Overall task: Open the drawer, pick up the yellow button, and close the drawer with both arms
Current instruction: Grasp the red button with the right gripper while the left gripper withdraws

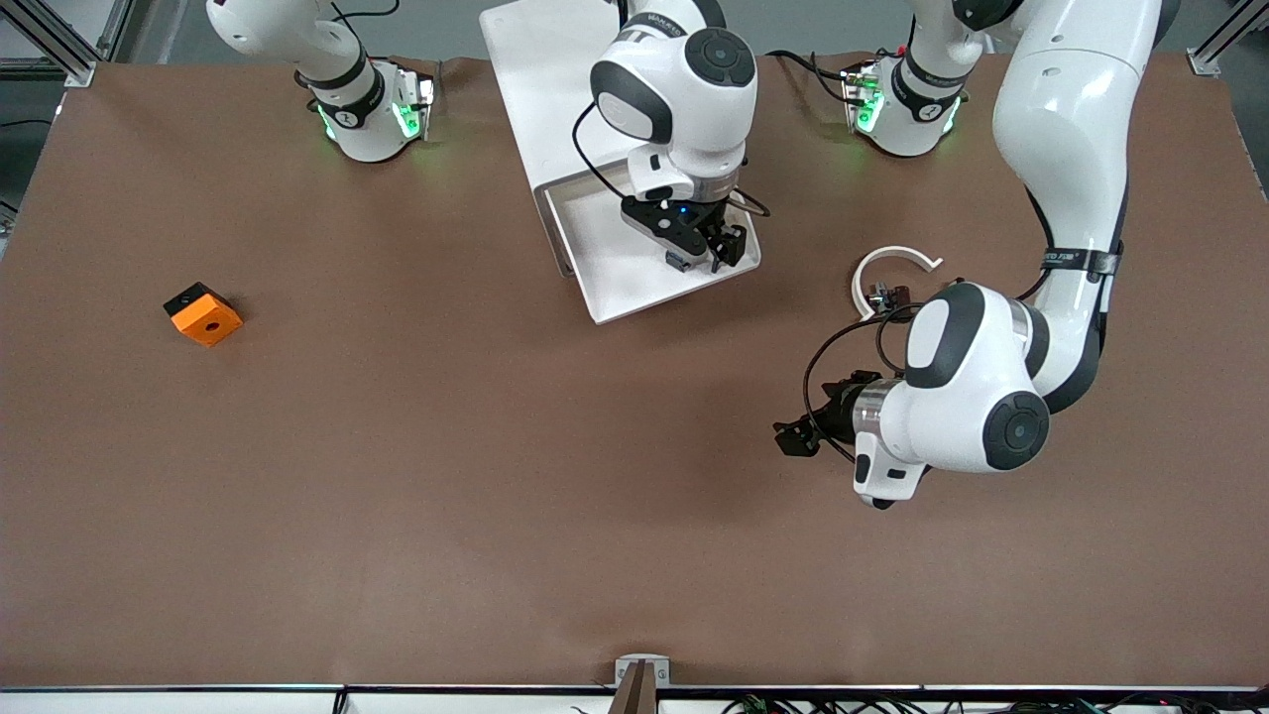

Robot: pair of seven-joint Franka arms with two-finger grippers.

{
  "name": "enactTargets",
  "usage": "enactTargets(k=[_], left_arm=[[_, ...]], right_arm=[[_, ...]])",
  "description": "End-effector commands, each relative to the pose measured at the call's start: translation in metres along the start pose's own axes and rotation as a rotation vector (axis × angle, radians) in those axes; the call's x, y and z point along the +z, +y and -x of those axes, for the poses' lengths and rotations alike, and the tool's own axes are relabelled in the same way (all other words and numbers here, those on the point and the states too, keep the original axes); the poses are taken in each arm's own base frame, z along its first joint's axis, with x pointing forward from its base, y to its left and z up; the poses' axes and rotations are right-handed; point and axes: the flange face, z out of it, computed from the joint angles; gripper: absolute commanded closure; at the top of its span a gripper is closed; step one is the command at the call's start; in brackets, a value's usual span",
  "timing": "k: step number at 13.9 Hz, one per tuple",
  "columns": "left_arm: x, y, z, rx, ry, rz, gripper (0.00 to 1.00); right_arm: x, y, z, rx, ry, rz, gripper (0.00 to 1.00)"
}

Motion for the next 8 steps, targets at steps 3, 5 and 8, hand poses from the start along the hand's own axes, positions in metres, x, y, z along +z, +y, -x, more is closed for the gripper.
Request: enactTargets(k=[3, 5, 8], left_arm=[[-0.021, 0.016, 0.041, 0.142, 0.181, -0.084, 0.00], [-0.019, 0.019, 0.043, 0.151, 0.195, -0.086, 0.00], [-0.027, 0.025, 0.039, 0.158, 0.241, -0.026, 0.00]], right_arm=[[-0.007, -0.003, -0.011, -0.004, 0.029, -0.005, 0.00], [-0.005, -0.003, -0.011, 0.001, 0.024, -0.003, 0.00], [-0.004, -0.003, -0.008, 0.006, 0.020, -0.002, 0.00]])
